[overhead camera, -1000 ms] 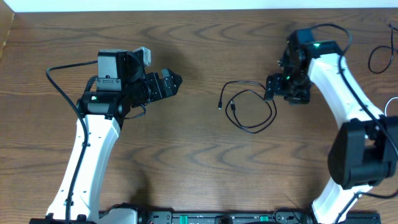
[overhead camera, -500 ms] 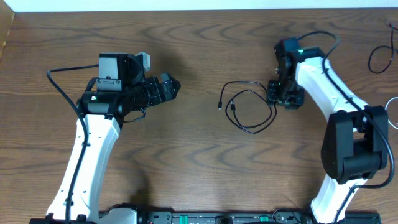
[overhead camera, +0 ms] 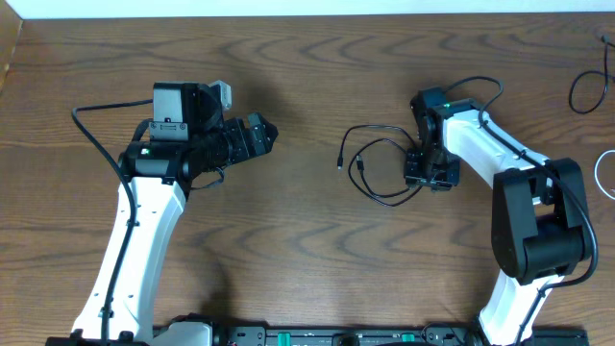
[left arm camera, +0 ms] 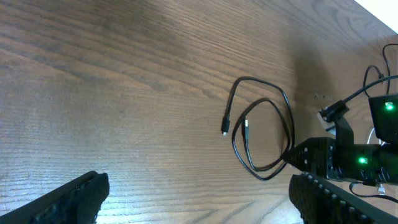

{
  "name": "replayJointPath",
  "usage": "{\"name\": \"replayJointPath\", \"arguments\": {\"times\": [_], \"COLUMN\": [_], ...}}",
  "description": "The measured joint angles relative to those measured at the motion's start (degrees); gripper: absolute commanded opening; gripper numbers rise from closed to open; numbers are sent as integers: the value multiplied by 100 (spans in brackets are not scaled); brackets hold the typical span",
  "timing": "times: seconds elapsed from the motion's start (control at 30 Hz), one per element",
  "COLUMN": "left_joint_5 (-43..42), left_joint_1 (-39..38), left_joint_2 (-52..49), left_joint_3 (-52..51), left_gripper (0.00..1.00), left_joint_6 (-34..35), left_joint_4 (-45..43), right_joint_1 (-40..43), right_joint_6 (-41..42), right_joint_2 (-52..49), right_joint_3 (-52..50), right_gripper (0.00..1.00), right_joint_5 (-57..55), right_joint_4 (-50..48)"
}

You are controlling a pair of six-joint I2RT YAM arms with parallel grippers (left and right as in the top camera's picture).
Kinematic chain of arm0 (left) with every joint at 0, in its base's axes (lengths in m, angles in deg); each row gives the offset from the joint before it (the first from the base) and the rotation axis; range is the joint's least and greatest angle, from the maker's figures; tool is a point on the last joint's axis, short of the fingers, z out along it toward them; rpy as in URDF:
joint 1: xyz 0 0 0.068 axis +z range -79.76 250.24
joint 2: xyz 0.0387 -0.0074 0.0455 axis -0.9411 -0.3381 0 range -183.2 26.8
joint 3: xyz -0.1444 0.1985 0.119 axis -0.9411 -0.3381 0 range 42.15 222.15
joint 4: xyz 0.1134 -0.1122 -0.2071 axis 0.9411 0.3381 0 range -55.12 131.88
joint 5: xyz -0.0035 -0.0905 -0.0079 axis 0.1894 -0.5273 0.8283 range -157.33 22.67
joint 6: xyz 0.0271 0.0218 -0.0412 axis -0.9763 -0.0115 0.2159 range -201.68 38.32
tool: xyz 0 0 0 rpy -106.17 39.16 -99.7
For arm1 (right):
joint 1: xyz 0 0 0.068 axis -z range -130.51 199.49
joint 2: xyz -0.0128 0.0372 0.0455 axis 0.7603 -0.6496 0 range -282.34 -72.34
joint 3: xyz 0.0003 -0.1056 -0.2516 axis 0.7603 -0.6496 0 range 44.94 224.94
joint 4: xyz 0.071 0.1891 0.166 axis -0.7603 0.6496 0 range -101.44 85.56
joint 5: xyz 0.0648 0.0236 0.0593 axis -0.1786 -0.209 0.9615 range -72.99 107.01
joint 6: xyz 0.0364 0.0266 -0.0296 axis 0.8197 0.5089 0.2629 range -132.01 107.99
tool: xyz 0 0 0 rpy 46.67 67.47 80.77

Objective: Untangle cables

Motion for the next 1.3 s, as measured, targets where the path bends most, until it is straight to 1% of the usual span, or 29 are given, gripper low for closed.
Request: {"name": "replayJointPath", "arguments": {"times": [0.07,0.2,0.3,0.53,0.7,0.87,0.97,1.13,1.3], "left_joint_5": [0,0,0,0,0,2,2,0,2], "left_joint_1": [0,0,0,0,0,0,0,0,0], "left_joint_2": [0,0,0,0,0,0,0,0,0], "left_joint_3": [0,-9,-9,-9,-9,-9,-9,-9,-9], "left_gripper": [98,98,98,98,98,98,98,98,98], "left_joint_6": [0,0,0,0,0,0,0,0,0], "left_joint_4": [2,125,129,181,195,210,210,210,210], "right_joint_1": [-4,-31,-70,-85,-28,96,131,157,177], "right_joint_6": [24,149,280,348,190,-446,-748,-1093,-1220], "right_joint_2": [7,149,280,348,186,146,284,774,1298], "right_joint_3": [-74,-317,-514,-597,-289,647,1215,1921,2197], "right_gripper": [39,30,1,1,1,1,1,1,1], "right_joint_5": [2,-59,-140,-81,439,1375,1681,1867,1838], "right_joint_4": [-197,-527,-850,-1196,-1082,-595,-247,313,479]}}
